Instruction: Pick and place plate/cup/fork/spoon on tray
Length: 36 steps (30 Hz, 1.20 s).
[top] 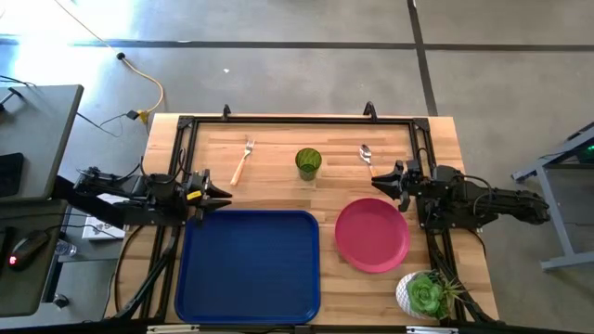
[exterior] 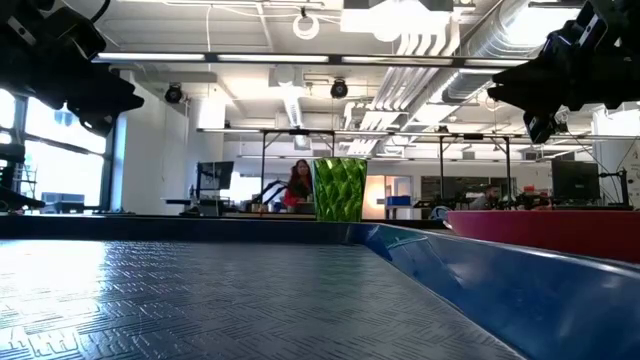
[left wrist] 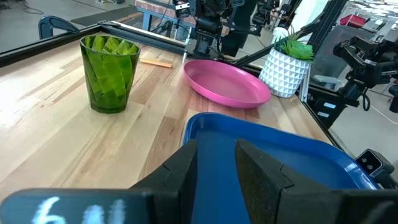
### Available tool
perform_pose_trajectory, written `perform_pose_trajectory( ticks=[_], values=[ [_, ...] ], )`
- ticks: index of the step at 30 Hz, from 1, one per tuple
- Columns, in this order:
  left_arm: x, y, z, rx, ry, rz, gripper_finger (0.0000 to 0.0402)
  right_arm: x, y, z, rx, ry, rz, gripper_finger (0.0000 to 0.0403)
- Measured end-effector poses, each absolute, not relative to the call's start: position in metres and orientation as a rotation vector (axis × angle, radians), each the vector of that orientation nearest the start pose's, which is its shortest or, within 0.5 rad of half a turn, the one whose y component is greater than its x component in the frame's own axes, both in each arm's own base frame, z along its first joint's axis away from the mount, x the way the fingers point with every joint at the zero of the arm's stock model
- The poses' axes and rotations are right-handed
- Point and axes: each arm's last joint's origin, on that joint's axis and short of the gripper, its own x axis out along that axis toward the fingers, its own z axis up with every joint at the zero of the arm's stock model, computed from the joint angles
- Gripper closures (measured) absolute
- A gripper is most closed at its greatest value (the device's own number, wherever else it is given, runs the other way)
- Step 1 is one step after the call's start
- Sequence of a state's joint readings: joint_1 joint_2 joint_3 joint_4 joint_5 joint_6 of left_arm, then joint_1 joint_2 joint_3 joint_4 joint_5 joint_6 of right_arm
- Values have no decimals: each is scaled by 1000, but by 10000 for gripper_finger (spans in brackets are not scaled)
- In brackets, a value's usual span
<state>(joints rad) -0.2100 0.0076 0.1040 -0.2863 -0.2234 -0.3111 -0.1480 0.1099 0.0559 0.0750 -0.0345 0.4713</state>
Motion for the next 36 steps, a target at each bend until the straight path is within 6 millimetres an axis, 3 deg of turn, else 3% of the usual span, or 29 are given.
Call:
perform_pose_trajectory(
  ticks=[36],
  values=[
    [88,-12,171,-314,179,53,303,101,-14,181,469,-47,-107,316]
  ],
)
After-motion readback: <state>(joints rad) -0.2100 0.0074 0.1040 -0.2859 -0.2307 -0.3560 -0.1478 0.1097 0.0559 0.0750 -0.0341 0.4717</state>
